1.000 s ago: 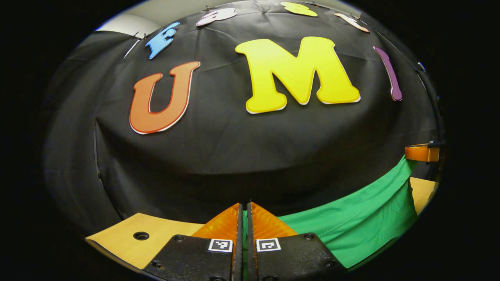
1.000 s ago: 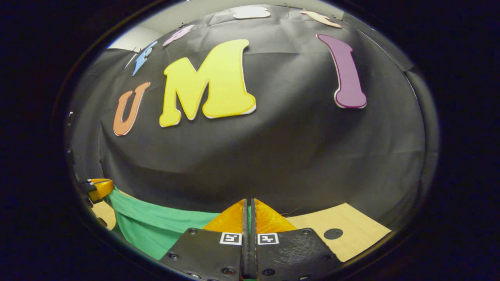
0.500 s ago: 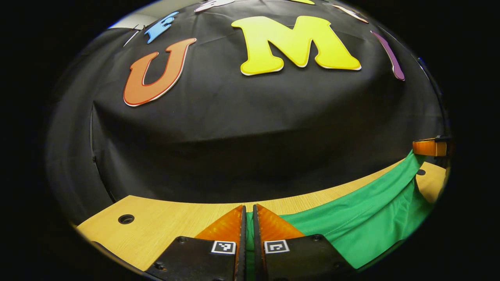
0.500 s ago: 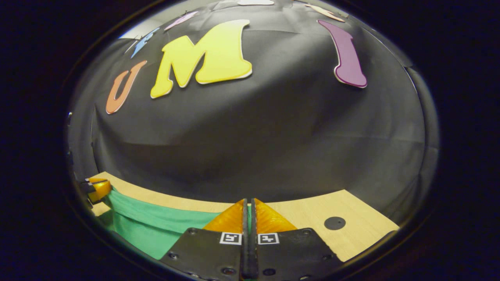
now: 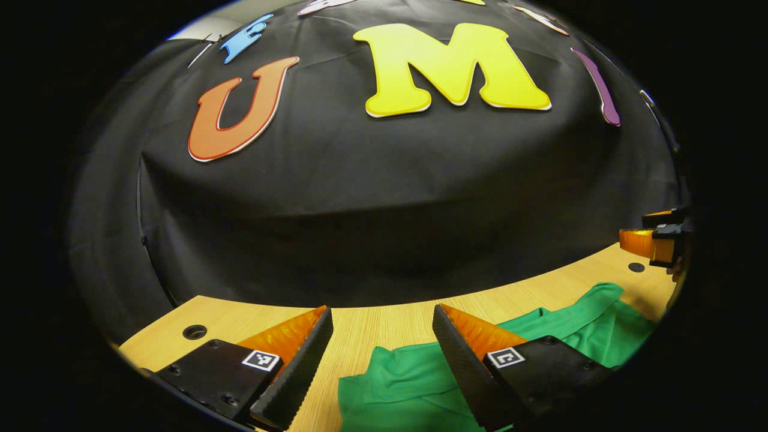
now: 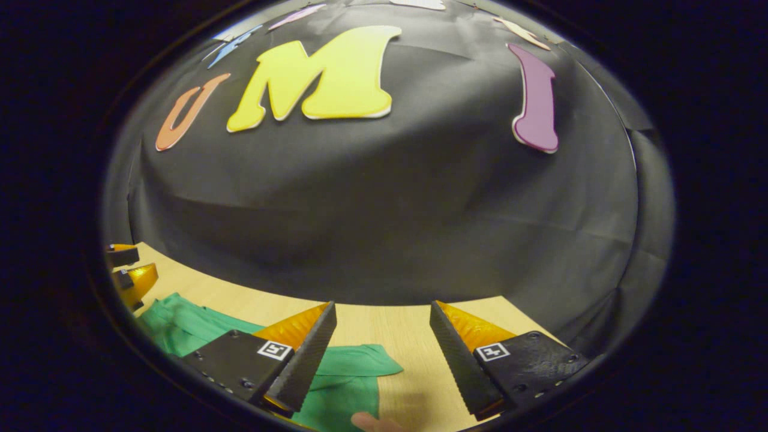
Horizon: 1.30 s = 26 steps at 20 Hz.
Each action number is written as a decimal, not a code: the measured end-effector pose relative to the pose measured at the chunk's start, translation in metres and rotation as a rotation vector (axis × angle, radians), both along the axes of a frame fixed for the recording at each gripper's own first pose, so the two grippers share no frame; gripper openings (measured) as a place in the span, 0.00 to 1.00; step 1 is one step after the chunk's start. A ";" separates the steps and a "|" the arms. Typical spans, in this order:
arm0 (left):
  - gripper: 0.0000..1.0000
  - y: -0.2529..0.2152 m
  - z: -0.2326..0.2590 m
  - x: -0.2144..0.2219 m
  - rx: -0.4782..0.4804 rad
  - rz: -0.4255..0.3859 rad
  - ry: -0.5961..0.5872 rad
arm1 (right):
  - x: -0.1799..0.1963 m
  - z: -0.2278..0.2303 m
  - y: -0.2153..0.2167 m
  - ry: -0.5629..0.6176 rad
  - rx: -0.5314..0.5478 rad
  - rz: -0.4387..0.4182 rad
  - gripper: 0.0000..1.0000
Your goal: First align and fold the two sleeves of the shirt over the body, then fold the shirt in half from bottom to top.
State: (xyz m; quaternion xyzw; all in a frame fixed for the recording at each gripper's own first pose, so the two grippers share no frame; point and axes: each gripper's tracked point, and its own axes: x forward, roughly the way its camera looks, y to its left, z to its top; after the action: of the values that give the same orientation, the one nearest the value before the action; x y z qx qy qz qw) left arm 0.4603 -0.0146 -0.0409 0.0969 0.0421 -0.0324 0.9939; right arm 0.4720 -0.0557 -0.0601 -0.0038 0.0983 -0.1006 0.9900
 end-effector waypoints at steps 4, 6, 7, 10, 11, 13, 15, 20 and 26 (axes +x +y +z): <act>1.00 -0.002 0.031 -0.039 -0.053 0.005 0.015 | -0.030 0.057 0.015 -0.055 0.053 0.017 0.95; 1.00 0.002 0.045 -0.065 -0.103 0.009 0.038 | -0.048 0.084 0.021 -0.077 0.069 0.039 0.95; 1.00 0.004 0.055 -0.080 -0.123 0.011 0.039 | -0.057 0.094 0.019 -0.086 0.066 0.038 0.95; 1.00 0.001 0.085 -0.129 -0.114 0.000 -0.012 | -0.099 0.117 0.019 -0.101 0.071 0.061 0.95; 1.00 0.000 0.089 -0.147 -0.091 -0.004 -0.019 | -0.114 0.121 0.019 -0.102 0.069 0.072 0.95; 1.00 -0.003 0.102 -0.185 -0.089 -0.005 -0.082 | -0.146 0.125 0.017 -0.104 0.061 0.083 0.96; 1.00 -0.019 0.097 -0.221 -0.108 -0.045 -0.066 | -0.181 0.131 0.021 -0.111 0.044 0.110 0.96; 1.00 -0.043 0.103 -0.303 -0.062 -0.074 -0.083 | -0.276 0.143 0.031 -0.171 0.030 0.162 0.95; 1.00 -0.075 0.106 -0.388 -0.023 -0.131 -0.103 | -0.378 0.139 0.026 -0.198 -0.031 0.146 0.95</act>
State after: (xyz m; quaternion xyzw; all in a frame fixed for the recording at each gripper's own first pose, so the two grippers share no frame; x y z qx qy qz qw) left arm 0.0724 -0.0893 0.0654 0.0895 -0.0159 -0.0926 0.9915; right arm 0.0939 -0.0295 0.0784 -0.0165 -0.0023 -0.0298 0.9994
